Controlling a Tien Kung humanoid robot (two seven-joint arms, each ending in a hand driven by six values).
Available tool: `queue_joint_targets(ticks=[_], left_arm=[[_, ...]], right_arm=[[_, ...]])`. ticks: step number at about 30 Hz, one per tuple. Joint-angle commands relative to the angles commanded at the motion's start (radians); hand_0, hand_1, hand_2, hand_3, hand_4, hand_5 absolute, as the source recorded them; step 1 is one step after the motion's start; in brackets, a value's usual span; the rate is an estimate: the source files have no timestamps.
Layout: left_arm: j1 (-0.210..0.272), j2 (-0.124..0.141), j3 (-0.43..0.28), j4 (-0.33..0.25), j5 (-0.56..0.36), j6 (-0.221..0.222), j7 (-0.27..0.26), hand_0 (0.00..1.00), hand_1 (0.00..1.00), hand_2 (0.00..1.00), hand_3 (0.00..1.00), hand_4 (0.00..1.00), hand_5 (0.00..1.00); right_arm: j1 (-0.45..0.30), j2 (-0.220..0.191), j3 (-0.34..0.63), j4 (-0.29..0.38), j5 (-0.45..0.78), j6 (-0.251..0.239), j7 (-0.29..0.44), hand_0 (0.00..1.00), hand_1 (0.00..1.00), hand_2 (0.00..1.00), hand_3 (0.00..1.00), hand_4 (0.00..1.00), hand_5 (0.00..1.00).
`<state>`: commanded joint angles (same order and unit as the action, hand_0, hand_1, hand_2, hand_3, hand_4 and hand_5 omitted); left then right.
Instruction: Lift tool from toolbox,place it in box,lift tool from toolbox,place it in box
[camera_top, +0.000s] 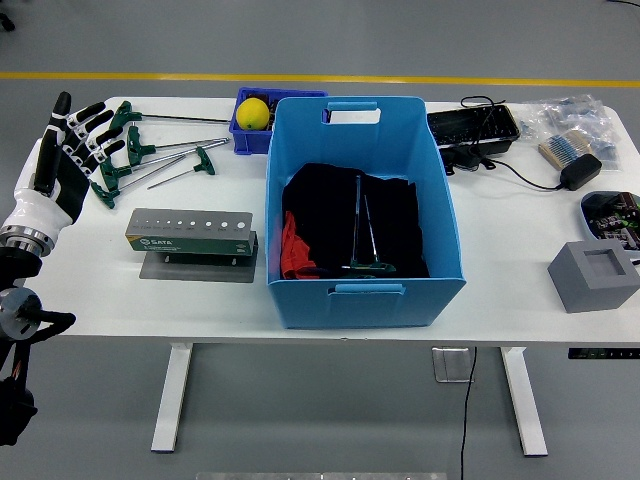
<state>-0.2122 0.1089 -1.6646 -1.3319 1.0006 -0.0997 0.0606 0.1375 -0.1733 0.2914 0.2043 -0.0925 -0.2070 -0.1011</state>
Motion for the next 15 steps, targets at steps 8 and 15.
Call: queue_joint_targets(ticks=[8,15], left_arm=[[0.011,0.000,-0.020,0.002,0.067,-0.004,0.042,0.846,0.881,0.908,0.813,0.967,0.940],[0.017,-0.008,-0.017,0.001,0.086,0.003,0.035,0.873,0.917,0.962,0.850,0.968,0.958]], right_arm=[[0.002,-0.003,0.008,0.001,-0.011,0.000,-0.002,0.654,0.630,0.703,0.560,0.766,0.670],[0.005,-0.004,0.011,0.002,-0.016,-0.001,-0.003,0.654,0.630,0.703,0.560,0.766,0.670]])
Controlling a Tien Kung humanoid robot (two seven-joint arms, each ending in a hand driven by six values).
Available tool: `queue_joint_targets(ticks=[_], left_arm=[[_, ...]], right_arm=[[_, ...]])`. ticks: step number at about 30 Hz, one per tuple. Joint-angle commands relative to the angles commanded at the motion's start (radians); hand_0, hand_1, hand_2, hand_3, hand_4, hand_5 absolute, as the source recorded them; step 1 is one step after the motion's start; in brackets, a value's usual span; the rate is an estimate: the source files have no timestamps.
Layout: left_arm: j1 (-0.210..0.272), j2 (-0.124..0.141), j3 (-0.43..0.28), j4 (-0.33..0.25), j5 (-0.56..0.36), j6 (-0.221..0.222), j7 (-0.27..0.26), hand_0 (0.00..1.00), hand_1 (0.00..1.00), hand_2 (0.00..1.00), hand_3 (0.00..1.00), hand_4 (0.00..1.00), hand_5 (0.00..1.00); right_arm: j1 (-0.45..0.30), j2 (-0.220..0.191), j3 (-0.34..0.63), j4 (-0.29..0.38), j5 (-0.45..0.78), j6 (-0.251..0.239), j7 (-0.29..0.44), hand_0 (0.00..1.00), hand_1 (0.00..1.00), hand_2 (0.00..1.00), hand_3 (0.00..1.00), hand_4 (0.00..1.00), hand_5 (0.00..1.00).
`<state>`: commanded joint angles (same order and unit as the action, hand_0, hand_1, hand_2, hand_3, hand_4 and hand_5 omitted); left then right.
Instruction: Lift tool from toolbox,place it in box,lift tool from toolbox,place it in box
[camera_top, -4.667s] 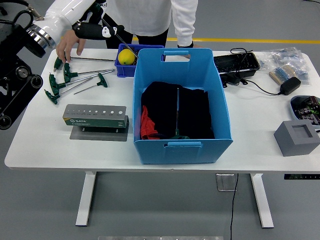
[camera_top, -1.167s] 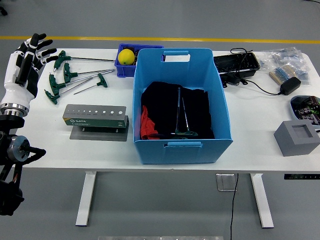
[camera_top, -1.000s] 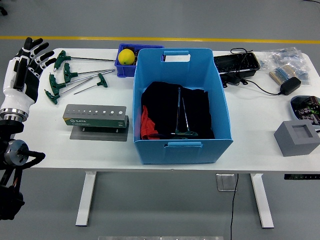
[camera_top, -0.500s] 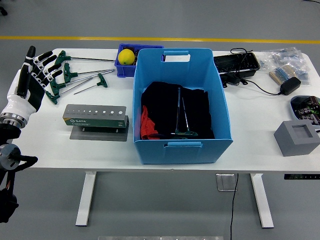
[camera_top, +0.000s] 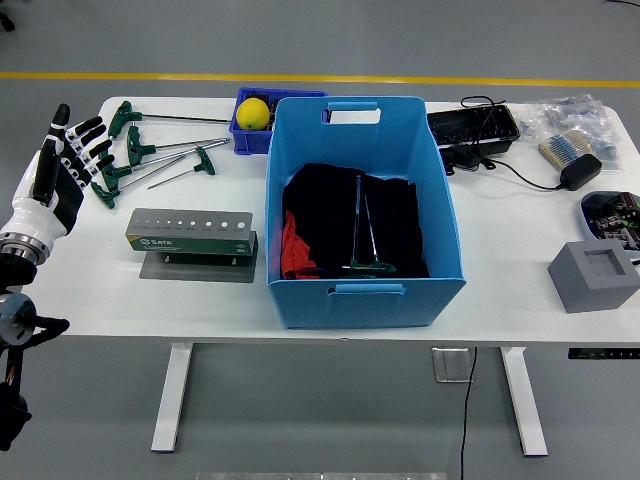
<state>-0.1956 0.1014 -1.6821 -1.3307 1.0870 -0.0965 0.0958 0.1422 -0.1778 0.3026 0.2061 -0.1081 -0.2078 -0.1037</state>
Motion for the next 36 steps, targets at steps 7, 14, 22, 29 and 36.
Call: queue_joint_targets(ticks=[7,14,22,29,36], left_arm=[[-0.001,0.002,-0.002,-0.001,0.007,-0.012,0.005,0.885,0.923,0.973,0.858,0.967,0.968],[0.000,-0.002,-0.003,-0.011,0.012,-0.019,0.006,0.887,0.930,0.973,0.860,0.967,0.982],[0.014,0.002,-0.004,-0.022,0.010,-0.014,-0.006,0.888,0.930,0.973,0.860,0.966,0.987],[0.019,0.010,0.001,-0.028,0.012,-0.007,-0.016,0.887,0.930,0.973,0.860,0.967,0.988],[0.030,0.008,0.001,-0.031,0.022,-0.007,-0.013,0.886,0.927,0.972,0.858,0.967,0.991]], right_arm=[[0.002,-0.001,-0.004,0.001,0.007,-0.001,0.002,0.654,0.629,0.703,0.560,0.766,0.669],[0.005,0.000,-0.005,0.003,0.005,-0.007,0.001,0.653,0.629,0.702,0.560,0.765,0.670],[0.004,0.000,0.004,0.007,-0.011,-0.013,-0.004,0.652,0.629,0.702,0.560,0.766,0.670],[0.000,0.001,0.018,0.009,-0.040,-0.016,-0.013,0.653,0.629,0.703,0.559,0.765,0.672],[-0.001,0.002,0.026,0.010,-0.059,-0.018,-0.018,0.653,0.629,0.702,0.560,0.764,0.673]])
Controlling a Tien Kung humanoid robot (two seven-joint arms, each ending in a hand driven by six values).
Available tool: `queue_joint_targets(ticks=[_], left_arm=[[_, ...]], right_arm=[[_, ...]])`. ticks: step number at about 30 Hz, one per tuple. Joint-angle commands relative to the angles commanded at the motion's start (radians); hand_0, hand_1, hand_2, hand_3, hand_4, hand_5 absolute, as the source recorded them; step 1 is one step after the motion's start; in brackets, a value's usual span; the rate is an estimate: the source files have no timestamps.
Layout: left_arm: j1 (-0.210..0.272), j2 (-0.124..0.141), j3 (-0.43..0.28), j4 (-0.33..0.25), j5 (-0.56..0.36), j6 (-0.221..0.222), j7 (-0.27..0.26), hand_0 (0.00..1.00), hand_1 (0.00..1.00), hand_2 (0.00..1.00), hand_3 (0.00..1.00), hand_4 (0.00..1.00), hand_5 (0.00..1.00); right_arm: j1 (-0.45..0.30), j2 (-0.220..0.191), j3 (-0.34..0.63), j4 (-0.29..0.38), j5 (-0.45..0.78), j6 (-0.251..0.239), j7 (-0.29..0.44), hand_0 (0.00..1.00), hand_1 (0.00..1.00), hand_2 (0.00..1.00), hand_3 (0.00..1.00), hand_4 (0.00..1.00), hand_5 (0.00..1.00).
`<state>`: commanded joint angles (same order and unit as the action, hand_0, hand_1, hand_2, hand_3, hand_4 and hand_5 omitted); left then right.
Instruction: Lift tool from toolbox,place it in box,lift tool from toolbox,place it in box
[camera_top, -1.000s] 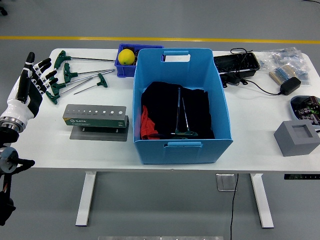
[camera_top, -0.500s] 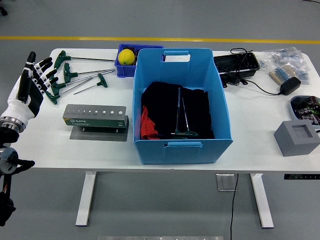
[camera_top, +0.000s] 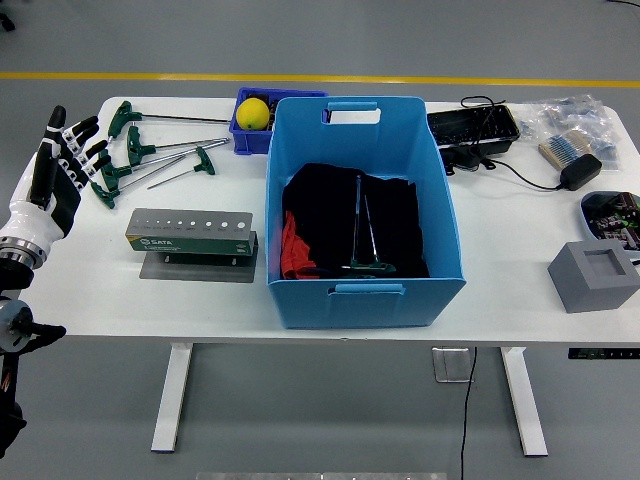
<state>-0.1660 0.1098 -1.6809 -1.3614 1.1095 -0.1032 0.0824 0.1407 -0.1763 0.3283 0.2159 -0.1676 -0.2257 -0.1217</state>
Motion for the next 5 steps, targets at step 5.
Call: queue_joint_targets(ticks=[5], left_arm=[[0.003,0.003,0.002,-0.003,0.008,-0.001,0.003,0.886,0.927,0.972,0.858,0.967,0.991]], right_arm=[[-0.001,0.001,0.003,0.001,-0.006,-0.001,-0.003,0.653,0.629,0.702,0.560,0.764,0.673]])
